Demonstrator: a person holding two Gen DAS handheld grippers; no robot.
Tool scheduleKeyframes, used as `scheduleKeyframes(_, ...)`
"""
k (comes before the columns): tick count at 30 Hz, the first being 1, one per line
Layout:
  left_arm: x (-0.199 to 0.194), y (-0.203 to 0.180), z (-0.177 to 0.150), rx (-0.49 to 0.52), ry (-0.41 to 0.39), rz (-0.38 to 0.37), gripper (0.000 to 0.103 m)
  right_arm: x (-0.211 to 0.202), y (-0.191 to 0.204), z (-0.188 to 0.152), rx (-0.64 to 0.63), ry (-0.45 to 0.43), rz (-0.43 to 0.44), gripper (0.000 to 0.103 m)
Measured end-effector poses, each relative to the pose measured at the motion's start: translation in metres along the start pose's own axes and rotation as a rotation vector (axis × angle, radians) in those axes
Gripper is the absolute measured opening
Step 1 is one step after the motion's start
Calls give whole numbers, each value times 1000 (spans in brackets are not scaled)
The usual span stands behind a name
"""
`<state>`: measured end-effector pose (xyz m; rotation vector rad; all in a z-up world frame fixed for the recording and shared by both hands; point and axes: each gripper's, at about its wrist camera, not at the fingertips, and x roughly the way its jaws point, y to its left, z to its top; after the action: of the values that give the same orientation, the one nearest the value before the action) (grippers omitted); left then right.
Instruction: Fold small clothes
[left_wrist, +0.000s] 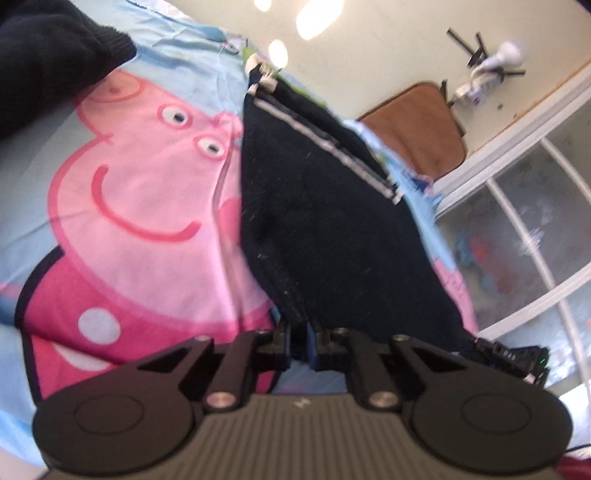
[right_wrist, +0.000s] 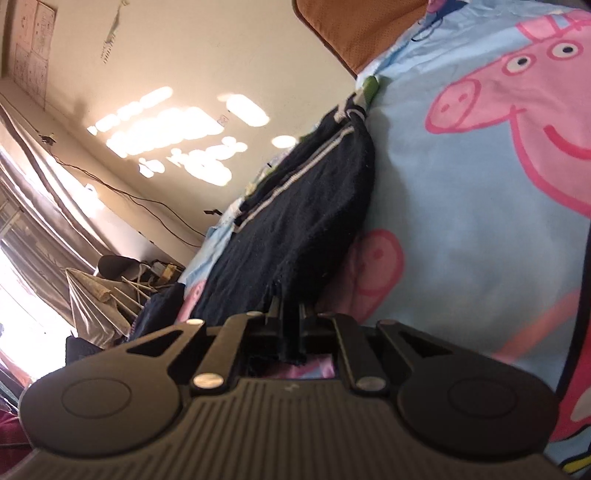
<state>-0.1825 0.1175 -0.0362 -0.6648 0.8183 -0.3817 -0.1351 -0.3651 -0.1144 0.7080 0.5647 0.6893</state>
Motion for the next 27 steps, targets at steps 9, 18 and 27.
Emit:
scheduleKeyframes(9, 8, -5, 85, -64, -188, -121, 8, 24, 25, 75, -78, -169, -1, 10)
scheduleKeyframes(18, 86, 13, 186, -118, -179, 19, 17, 128, -13, 149, 14, -131, -286, 15)
scheduleKeyframes(27, 80, 38, 182, -164, -241, -61, 43, 124, -15, 144, -24, -239, -333, 59)
